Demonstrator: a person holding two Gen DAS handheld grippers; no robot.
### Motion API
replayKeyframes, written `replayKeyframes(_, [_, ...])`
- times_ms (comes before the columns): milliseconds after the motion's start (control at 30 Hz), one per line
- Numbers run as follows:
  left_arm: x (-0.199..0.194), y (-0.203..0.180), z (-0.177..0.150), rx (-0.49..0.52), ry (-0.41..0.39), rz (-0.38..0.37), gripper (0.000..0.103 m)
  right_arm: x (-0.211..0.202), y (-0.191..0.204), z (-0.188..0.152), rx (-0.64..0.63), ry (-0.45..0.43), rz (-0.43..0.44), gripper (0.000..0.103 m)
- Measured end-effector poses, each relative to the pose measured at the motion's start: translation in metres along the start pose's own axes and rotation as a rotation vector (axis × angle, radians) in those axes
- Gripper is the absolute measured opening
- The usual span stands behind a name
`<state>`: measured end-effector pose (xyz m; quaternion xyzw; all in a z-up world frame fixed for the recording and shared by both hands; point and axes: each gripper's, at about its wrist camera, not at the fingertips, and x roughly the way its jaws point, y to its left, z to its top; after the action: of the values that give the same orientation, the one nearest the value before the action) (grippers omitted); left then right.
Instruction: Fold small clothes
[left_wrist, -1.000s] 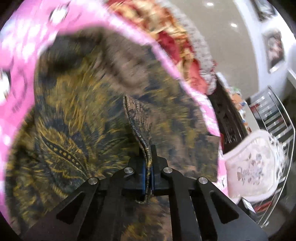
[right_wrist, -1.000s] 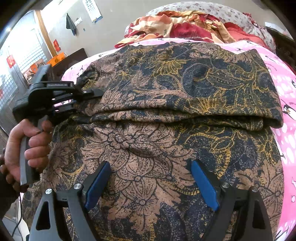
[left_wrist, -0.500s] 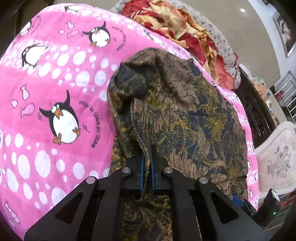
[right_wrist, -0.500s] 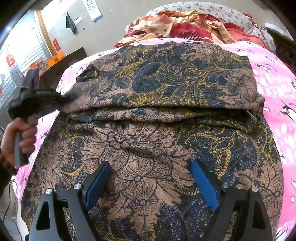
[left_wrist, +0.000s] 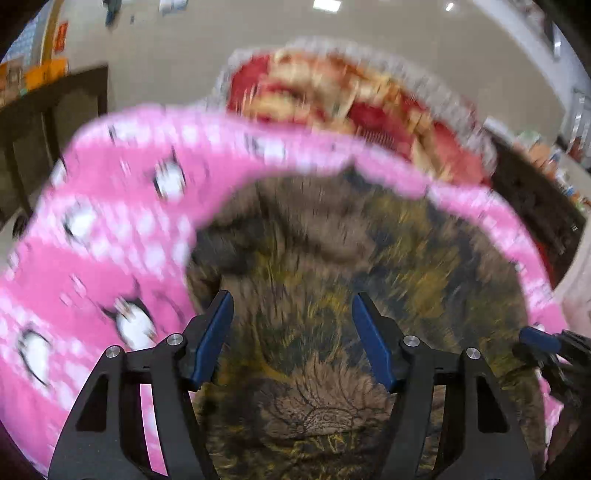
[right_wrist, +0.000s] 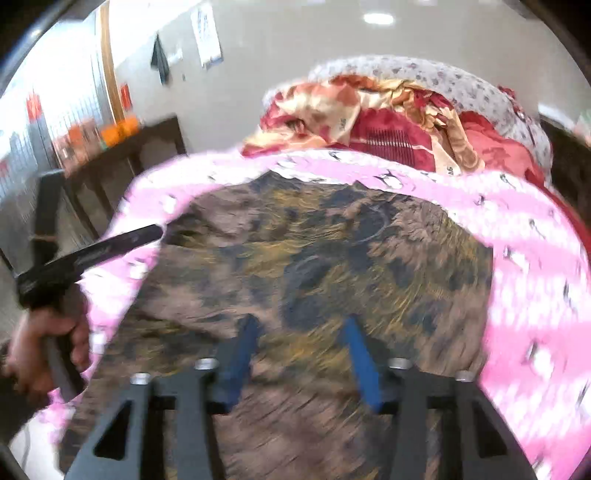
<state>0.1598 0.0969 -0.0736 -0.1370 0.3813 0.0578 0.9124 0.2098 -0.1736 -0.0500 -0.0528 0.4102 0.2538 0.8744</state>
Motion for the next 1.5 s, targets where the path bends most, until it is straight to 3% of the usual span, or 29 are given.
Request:
replayKeyframes(67, [0.015,0.005,-0.006,-0.017,0.036,0.017,0.066,0.03,-0.038,-0.012,0.029,0.124,-0.112,0.022])
replayKeyframes(100, [0.018,0.007,-0.01,-0.019,0.044,0.009,0.066,0.036,-0.066,-0.028,0.073,0.152,-0.18,0.015])
replayKeyframes(133, [0.019,0.007,-0.014,-0.008,0.036,0.0,0.066,0.027,-0.087,-0.04,0.142,0.092,-0.117,0.014])
replayKeyframes(167, [0.02,0.006,-0.019,0.015,0.012,-0.003,0.068,0.019,-0.105,-0.051,0.21,0.064,-0.075,0.003])
replayKeyframes(233, [0.023,0.005,-0.023,0.025,0.004,0.005,0.068,0.009,-0.113,-0.062,0.215,0.062,-0.049,0.003])
replayKeyframes(333, [0.028,0.001,-0.022,0.034,0.008,0.026,0.07,0.0,-0.101,-0.046,0.147,0.073,-0.097,0.003])
replayKeyframes(500, [0.03,0.001,-0.02,0.026,0.01,0.029,0.07,0.006,-0.101,0.018,0.201,-0.057,-0.124,0.006])
replayKeyframes(533, [0.031,0.001,-0.02,0.022,0.01,0.027,0.07,0.02,-0.104,0.026,0.215,-0.043,-0.148,0.006])
replayKeyframes(600, [0.03,0.002,-0.02,0.021,0.011,0.031,0.07,0.063,-0.117,0.025,0.235,0.075,-0.2,0.006])
replayKeyframes(633, [0.031,0.002,-0.02,0.023,0.012,0.034,0.07,0.075,-0.12,0.019,0.23,0.08,-0.232,0.006])
replayKeyframes(700, [0.032,0.001,-0.02,0.032,0.013,0.047,0.07,0.075,-0.12,0.013,0.23,0.051,-0.236,0.005])
replayKeyframes(800, [0.032,0.0,-0.02,0.031,0.014,0.046,0.07,0.077,-0.115,0.02,0.191,0.092,-0.25,0.006])
replayKeyframes(900, [0.032,0.001,-0.02,0.025,0.012,0.041,0.07,0.065,-0.114,0.035,0.235,0.121,-0.236,0.009])
replayKeyframes(1033, [0.032,0.001,-0.02,0.026,0.013,0.041,0.07,0.017,-0.074,0.031,0.222,-0.061,-0.22,0.013])
replayKeyframes(1067, [0.032,0.001,-0.02,0.027,0.013,0.042,0.07,0.017,-0.062,0.024,0.203,-0.055,-0.221,0.013])
replayKeyframes(1167, [0.033,0.0,-0.02,0.03,0.015,0.045,0.071,0.052,-0.05,-0.015,0.172,0.101,-0.248,0.014])
replayKeyframes(1200, [0.033,-0.001,-0.021,0.035,0.018,0.05,0.072,0.049,-0.048,-0.025,0.139,0.025,-0.255,0.014])
replayKeyframes(1300, [0.035,-0.004,-0.02,0.052,0.024,0.07,0.074,0.048,-0.05,-0.021,0.175,0.025,-0.248,0.013])
replayKeyframes(1400, [0.034,-0.003,-0.02,0.046,0.022,0.066,0.074,0.038,-0.038,-0.011,0.174,0.05,-0.295,0.014])
replayKeyframes(1500, [0.034,-0.004,-0.021,0.051,0.023,0.073,0.074,0.018,0.001,0.0,0.172,-0.005,-0.167,0.014])
